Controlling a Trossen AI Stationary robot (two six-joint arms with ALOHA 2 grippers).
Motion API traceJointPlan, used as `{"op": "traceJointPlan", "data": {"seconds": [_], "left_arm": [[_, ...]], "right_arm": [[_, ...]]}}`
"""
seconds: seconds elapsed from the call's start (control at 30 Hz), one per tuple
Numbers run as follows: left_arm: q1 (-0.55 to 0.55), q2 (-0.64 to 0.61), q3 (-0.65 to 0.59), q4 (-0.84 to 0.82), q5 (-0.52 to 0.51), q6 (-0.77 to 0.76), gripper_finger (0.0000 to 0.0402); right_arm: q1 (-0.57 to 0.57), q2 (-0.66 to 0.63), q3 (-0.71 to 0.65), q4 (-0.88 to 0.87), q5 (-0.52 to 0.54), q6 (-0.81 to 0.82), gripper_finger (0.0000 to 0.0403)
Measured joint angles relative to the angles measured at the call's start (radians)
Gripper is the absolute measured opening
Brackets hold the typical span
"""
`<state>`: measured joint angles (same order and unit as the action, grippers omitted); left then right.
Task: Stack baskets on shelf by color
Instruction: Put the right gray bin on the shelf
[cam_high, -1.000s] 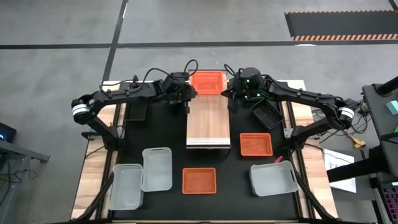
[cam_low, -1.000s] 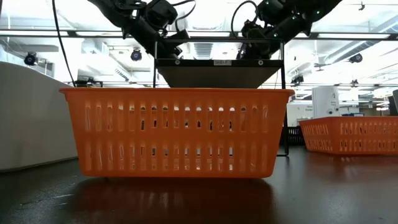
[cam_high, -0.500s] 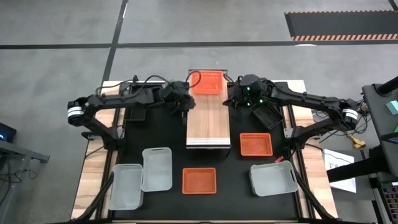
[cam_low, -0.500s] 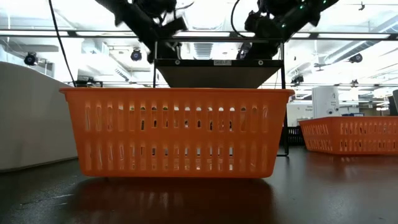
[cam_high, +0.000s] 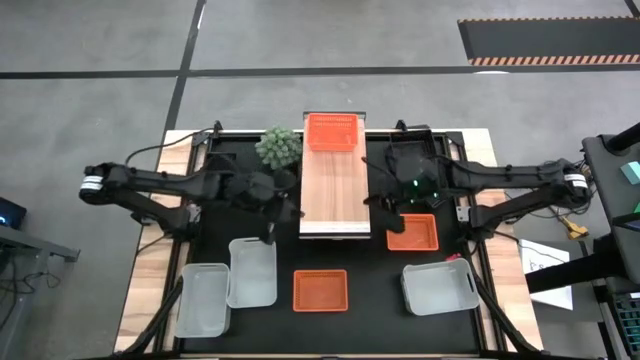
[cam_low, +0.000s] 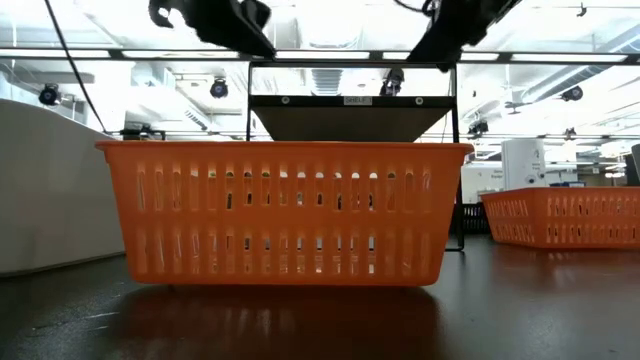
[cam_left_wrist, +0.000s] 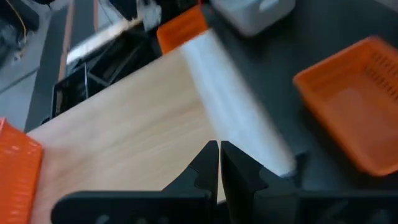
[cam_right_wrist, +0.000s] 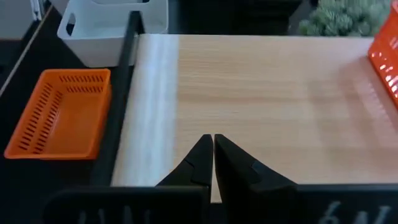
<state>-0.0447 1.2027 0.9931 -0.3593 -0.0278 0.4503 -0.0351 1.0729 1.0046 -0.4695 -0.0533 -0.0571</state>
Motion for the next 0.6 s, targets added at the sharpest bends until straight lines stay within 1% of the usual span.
{"op": "traceJointPlan", "data": {"seconds": [0.2,0.37,0.5,0.6], "left_arm": [[-0.053,-0.107,-0.136,0.177,-0.001,-0.053,0.0001],[-0.065,-0.17,-0.202,0.237,-0.002,-0.056,0.0001],[-0.066,-0.192,-0.229,0.249,-0.006,-0.053,0.0001],[-0.066,-0.197,-0.248,0.258,-0.008,-0.052,0.0001]], "right_arm": [[0.179,0.024,0.029,0.045,0.104,0.062,0.0009],[0.31,0.096,0.098,0.038,0.203,0.097,0.0009],[0.387,0.162,0.157,0.032,0.211,0.095,0.0009],[0.42,0.211,0.2,0.035,0.212,0.128,0.0009]]}}
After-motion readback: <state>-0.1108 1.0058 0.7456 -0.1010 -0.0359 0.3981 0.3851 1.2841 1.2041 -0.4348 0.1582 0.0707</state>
